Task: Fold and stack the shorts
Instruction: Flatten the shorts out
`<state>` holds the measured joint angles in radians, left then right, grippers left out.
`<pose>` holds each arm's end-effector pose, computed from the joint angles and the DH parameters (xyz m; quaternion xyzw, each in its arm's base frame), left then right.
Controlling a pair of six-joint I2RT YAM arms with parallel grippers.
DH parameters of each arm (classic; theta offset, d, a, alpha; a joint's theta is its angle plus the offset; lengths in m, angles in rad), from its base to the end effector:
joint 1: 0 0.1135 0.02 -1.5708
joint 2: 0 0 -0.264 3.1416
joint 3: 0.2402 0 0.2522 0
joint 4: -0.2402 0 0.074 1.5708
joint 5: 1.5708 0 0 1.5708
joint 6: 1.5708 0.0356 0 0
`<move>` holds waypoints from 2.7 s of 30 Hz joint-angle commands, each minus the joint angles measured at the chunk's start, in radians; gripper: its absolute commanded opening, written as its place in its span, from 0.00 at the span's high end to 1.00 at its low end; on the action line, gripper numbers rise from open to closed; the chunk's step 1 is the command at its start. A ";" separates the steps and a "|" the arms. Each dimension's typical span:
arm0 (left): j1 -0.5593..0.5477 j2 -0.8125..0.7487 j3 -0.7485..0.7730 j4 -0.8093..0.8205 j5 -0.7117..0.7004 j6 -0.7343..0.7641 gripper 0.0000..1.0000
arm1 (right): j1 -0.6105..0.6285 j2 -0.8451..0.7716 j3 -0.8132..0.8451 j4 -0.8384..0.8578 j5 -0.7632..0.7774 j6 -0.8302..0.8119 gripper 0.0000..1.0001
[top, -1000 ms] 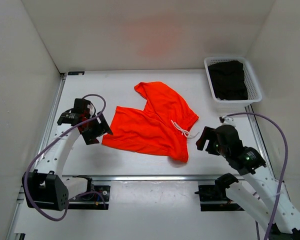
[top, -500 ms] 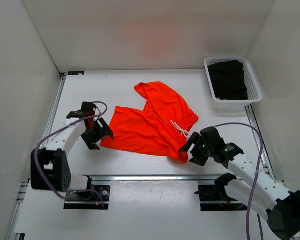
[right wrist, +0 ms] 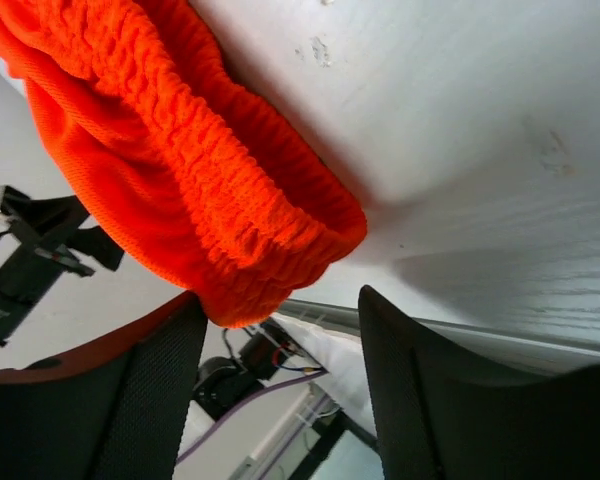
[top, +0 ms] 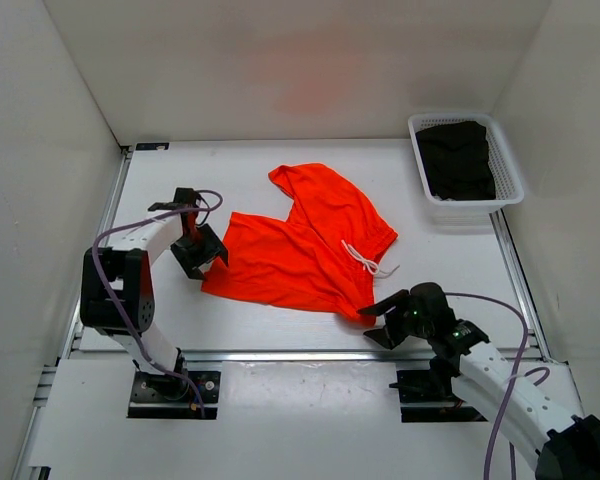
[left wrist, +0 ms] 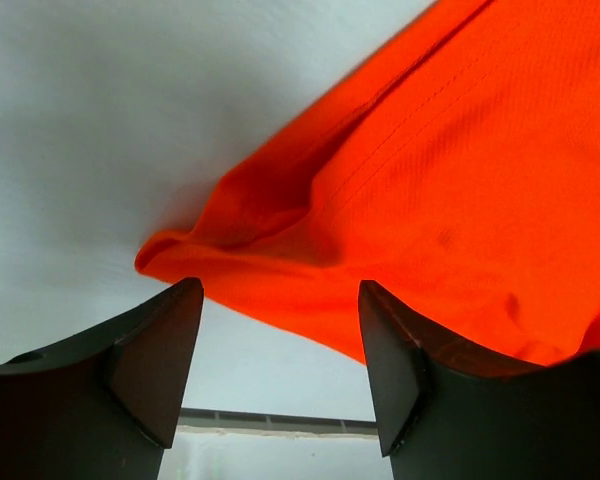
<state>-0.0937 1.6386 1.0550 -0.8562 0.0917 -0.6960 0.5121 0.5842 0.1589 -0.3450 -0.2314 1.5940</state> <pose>0.2881 -0.0303 0.1835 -0.2928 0.9528 -0.0674 0.0428 0.1055 0.0687 0.1370 0.4325 0.8074 0.3889 0.0992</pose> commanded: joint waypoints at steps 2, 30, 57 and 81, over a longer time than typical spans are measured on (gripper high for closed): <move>0.005 0.035 0.045 0.013 -0.021 0.023 0.28 | -0.001 -0.001 -0.018 0.099 -0.006 0.090 0.39; 0.005 -0.017 0.049 -0.006 -0.084 0.055 0.89 | -0.049 0.128 0.074 -0.014 0.059 -0.052 0.96; 0.078 0.051 1.026 -0.265 -0.034 0.136 0.89 | -0.334 0.644 1.211 -0.247 0.385 -0.874 1.00; -0.060 -0.150 0.385 -0.132 -0.041 0.142 0.56 | -0.139 0.469 0.856 -0.437 0.518 -0.844 0.97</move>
<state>-0.1112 1.3907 1.3506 -1.0145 0.0593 -0.6147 0.3733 0.9390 0.9565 -0.8253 0.2779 0.8455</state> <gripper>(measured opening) 0.487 0.055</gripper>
